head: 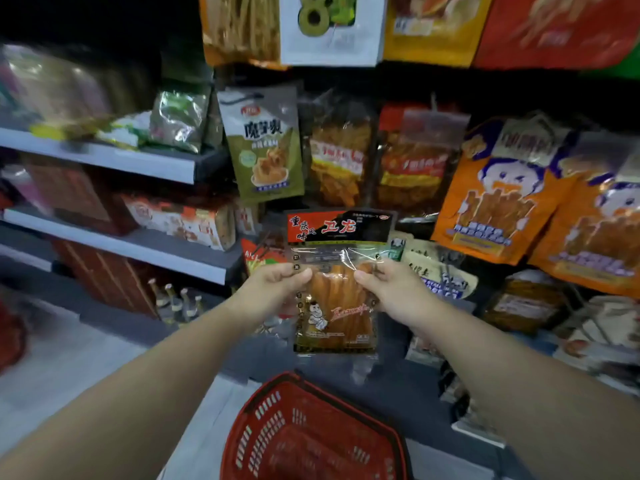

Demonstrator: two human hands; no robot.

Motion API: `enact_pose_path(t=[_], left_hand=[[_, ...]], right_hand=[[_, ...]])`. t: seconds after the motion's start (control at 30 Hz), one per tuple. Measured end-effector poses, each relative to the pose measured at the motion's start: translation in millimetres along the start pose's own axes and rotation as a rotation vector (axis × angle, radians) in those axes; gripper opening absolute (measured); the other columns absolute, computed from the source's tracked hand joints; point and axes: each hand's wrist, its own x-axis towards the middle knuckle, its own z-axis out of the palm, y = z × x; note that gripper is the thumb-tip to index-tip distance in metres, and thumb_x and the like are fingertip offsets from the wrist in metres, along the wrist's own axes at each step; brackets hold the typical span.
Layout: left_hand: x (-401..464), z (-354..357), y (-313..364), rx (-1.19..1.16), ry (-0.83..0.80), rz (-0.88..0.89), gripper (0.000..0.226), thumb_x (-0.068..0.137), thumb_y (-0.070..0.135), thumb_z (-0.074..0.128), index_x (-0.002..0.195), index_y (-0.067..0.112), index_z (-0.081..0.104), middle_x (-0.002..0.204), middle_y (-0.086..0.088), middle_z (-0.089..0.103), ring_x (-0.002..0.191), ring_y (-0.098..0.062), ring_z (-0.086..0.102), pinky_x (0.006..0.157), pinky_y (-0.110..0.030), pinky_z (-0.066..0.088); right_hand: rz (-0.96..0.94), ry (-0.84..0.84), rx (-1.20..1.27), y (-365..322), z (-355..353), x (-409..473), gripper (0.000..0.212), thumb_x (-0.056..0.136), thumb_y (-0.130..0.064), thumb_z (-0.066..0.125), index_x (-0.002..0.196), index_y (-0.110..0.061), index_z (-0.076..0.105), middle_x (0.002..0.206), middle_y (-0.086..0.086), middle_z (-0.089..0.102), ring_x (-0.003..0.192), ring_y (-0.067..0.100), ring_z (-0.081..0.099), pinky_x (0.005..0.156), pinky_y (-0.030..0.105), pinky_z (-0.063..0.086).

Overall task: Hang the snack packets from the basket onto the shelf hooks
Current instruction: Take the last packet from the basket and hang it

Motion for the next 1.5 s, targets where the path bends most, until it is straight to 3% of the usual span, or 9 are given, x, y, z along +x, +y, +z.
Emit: enact_pose_path(t=[0.2,0.33,0.47,0.63,0.77,0.93,1.1,1.3,1.5], left_hand=[[-18.9,-29.2,136.1,0.026,0.021,0.099,0.023,0.093,0.032,0.057,0.089,0.019,0.075,0.096,-0.003,0.075,0.086,-0.027,0.06,0.07,-0.036,0.056],[-28.6,-39.5,201.0,0.063,-0.005,0.189,0.026,0.094,0.034,0.056,0.08,0.021,0.074,0.092,0.004,0.075,0.08,-0.013,0.066,0.063,-0.025,0.051],[-33.3,-40.0,237.1,0.092,-0.001,0.251,0.033,0.085,0.051,0.061,0.091,0.022,0.075,0.134,-0.018,0.054,0.116,-0.033,0.059,0.099,-0.046,0.048],[-31.1,-31.4,256.7,0.122,-0.012,0.309,0.026,0.094,0.034,0.056,0.077,0.019,0.068,0.052,0.014,0.054,0.054,-0.006,0.049,0.052,-0.017,0.047],[-31.8,-19.4,268.1,0.137,-0.032,0.352,0.026,0.093,0.037,0.057,0.075,0.024,0.07,0.07,-0.001,0.059,0.063,-0.01,0.052,0.053,-0.019,0.047],[-26.1,12.4,290.8,0.155,-0.062,0.391,0.027,0.093,0.039,0.056,0.091,0.017,0.071,0.088,-0.006,0.073,0.076,-0.025,0.062,0.059,-0.023,0.052],[-12.5,69.4,318.4,0.188,-0.031,0.434,0.038,0.093,0.039,0.056,0.099,0.003,0.067,0.088,-0.02,0.068,0.05,-0.005,0.048,0.043,-0.014,0.041],[8.1,173.2,347.5,0.106,-0.061,0.412,0.041,0.093,0.032,0.057,0.101,-0.009,0.062,0.096,-0.028,0.067,0.052,-0.015,0.049,0.038,-0.017,0.041],[35.8,294.5,384.6,0.112,0.003,0.388,0.038,0.088,0.037,0.062,0.103,0.003,0.065,0.053,0.007,0.055,0.042,-0.007,0.042,0.039,-0.017,0.04]], right_hand=[[-0.062,0.067,0.026,-132.9,-60.4,-29.3,0.015,0.091,-0.028,0.061,0.097,-0.015,0.065,0.107,0.003,0.07,0.1,0.02,0.066,0.097,0.042,0.05],[-0.107,0.136,0.059,-189.0,-88.1,-46.7,0.048,0.086,-0.035,0.066,0.123,-0.005,0.058,0.122,0.01,0.065,0.11,0.024,0.063,0.098,0.045,0.049],[-0.147,0.203,0.05,-216.5,-106.6,-62.0,0.052,0.086,-0.038,0.066,0.127,-0.006,0.056,0.121,0.008,0.065,0.106,0.021,0.064,0.095,0.04,0.051],[-0.151,0.264,0.083,-227.6,-119.2,-77.5,0.037,0.087,-0.033,0.066,0.114,-0.008,0.062,0.11,0.006,0.069,0.095,0.017,0.067,0.09,0.038,0.054],[-0.163,0.305,0.067,-225.7,-131.9,-92.5,0.074,0.076,-0.053,0.069,0.132,-0.008,0.051,0.129,0.008,0.061,0.114,0.023,0.061,0.099,0.045,0.048],[-0.163,0.372,0.071,-224.1,-164.5,-110.3,0.061,0.081,-0.046,0.068,0.128,-0.008,0.055,0.124,0.012,0.064,0.112,0.026,0.061,0.095,0.047,0.05],[-0.193,0.406,0.075,-205.2,-222.7,-119.8,0.018,0.088,-0.031,0.066,0.094,-0.014,0.066,0.092,0.002,0.073,0.079,0.015,0.069,0.072,0.03,0.058],[-0.227,0.419,0.067,-159.2,-321.0,-126.6,0.022,0.087,-0.031,0.067,0.097,-0.011,0.067,0.092,0.006,0.073,0.078,0.016,0.067,0.08,0.039,0.055],[-0.221,0.37,0.029,-110.7,-441.9,-133.4,0.029,0.089,-0.031,0.063,0.102,-0.005,0.065,0.098,0.004,0.073,0.084,0.012,0.069,0.076,0.021,0.055]])
